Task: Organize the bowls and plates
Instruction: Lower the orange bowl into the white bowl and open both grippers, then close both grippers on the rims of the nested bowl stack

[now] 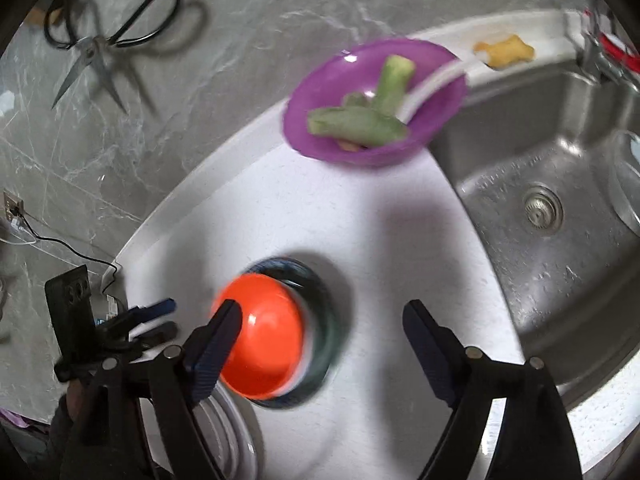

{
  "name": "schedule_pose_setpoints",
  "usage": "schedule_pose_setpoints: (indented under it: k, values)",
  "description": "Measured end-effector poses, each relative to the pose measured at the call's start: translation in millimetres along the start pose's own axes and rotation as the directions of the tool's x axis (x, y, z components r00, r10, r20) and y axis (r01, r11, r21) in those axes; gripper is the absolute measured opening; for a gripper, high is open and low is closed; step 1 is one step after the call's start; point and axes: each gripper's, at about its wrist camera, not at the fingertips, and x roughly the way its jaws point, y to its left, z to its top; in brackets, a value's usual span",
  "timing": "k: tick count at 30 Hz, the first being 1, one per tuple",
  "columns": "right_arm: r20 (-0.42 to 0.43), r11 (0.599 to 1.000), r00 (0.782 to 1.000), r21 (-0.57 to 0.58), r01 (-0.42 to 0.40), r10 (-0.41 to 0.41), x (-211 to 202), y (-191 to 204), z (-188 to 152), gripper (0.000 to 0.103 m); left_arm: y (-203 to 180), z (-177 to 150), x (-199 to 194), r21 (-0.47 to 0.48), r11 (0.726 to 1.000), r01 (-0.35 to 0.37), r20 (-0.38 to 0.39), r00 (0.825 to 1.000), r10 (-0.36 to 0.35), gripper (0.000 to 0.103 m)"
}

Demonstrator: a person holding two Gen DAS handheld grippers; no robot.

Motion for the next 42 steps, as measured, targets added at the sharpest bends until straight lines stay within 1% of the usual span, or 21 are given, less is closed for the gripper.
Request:
schedule_pose_setpoints:
  k: [2,4,7,8,10,12,15,19,23,25,26,27,30,32,34,35,38,39,40,41,42]
  values:
    - [-0.022,1.0,1.0,0.027,-0.013,0.014,3.6,-14.4,-5.1,0.085,7.5,-3.2,6.6,-0.004,1.0,-0.017,-0.029,0.999,0.017,0.103]
    - [-0.042,0.999,0.999,0.037,-0.031,0.033,7.1,-22.0,-12.5,0.085,8.6,-7.0,14.7,0.022,0.999,-0.048,-0.06,0.997,0.049,0.103]
    - [-0.062,1.0,0.998,-0.006,-0.018,0.018,16.4,-22.0,-21.1,0.084,-2.0,-10.2,24.1,0.09,0.994,-0.06,-0.065,0.996,0.066,0.103]
    - [-0.071,1.0,0.997,-0.02,-0.01,0.008,20.0,-21.4,-22.7,0.083,-4.4,-9.4,27.7,0.096,0.994,-0.059,-0.077,0.995,0.067,0.103]
    - [-0.091,1.0,0.996,-0.022,-0.008,0.006,27.1,-20.9,-24.9,0.077,-4.8,-6.7,39.4,0.076,0.996,-0.05,-0.131,0.99,0.059,0.103]
    - [-0.112,1.0,0.994,-0.006,-0.016,0.016,33.8,-24.4,-25.9,0.071,1.4,-3.2,45.9,0.038,0.998,-0.043,-0.161,0.986,0.049,0.103]
    - [-0.125,1.0,0.992,0.004,-0.03,0.03,40.7,-24.5,-24.9,0.068,10.7,1.0,50.0,0.0,0.997,-0.075,-0.156,0.985,0.074,0.101]
    - [-0.145,0.999,0.989,0.008,-0.033,0.034,47.9,-25.9,-24.4,0.067,14.1,4.2,51.0,0.016,0.996,-0.09,-0.148,0.985,0.092,0.101]
    - [-0.166,0.999,0.985,0.011,-0.034,0.036,55.4,-26.5,-25.4,0.064,12.7,7.8,58.3,0.019,0.996,-0.089,-0.143,0.986,0.09,0.101]
    - [-0.175,1.0,0.984,0.003,-0.03,0.03,59.0,-24.4,-25.5,0.062,9.4,8.9,63.5,0.032,0.995,-0.095,-0.151,0.984,0.099,0.095]
    - [-0.178,1.0,0.984,0.0,-0.029,0.029,60.3,-23.5,-25.9,0.058,5.5,10.5,68.6,0.036,0.995,-0.095,-0.156,0.983,0.099,0.093]
    - [-0.185,0.999,0.982,-0.002,-0.032,0.031,62.2,-23.3,-26.1,0.055,4.1,10.3,71.3,0.04,0.995,-0.089,-0.163,0.982,0.094,0.086]
    - [-0.199,0.999,0.979,-0.006,-0.035,0.033,67.8,-22.1,-27.5,0.049,1.7,10.5,79.4,0.052,0.995,-0.082,-0.175,0.98,0.09,0.083]
    - [-0.204,0.999,0.978,-0.012,-0.034,0.031,70.8,-21.8,-28.4,0.048,1.2,12.4,80.5,0.056,0.996,-0.074,-0.174,0.981,0.083,0.078]
    - [-0.199,0.999,0.979,-0.005,-0.04,0.038,70.8,-22.4,-28.4,0.044,1.0,14.0,80.0,0.045,0.998,-0.04,-0.173,0.984,0.047,0.065]
    - [-0.199,0.999,0.979,-0.005,-0.044,0.042,70.8,-22.4,-28.4,0.043,0.4,14.4,79.9,0.044,0.998,-0.033,-0.173,0.984,0.04,0.064]
    - [-0.199,0.999,0.979,-0.001,-0.051,0.05,71.4,-22.6,-28.2,0.042,-2.4,15.2,79.5,0.042,0.999,-0.011,-0.17,0.985,0.018,0.052]
    - [-0.198,0.998,0.979,-0.002,-0.055,0.053,71.4,-22.1,-28.0,0.039,-2.8,15.9,79.2,0.039,0.999,-0.002,-0.171,0.985,0.008,0.047]
    - [-0.196,0.998,0.979,-0.005,-0.059,0.057,71.2,-21.3,-28.2,0.037,-4.9,17.2,79.2,0.039,0.999,0.009,-0.172,0.985,-0.002,0.04]
    - [-0.195,0.998,0.979,-0.007,-0.067,0.064,70.8,-20.2,-28.3,0.031,-7.2,18.4,79.2,0.043,0.999,0.017,-0.172,0.985,-0.009,0.037]
    - [-0.196,0.997,0.978,-0.011,-0.079,0.075,70.6,-18.6,-28.7,0.025,-9.5,19.4,79.4,0.048,0.999,0.023,-0.174,0.985,-0.014,0.029]
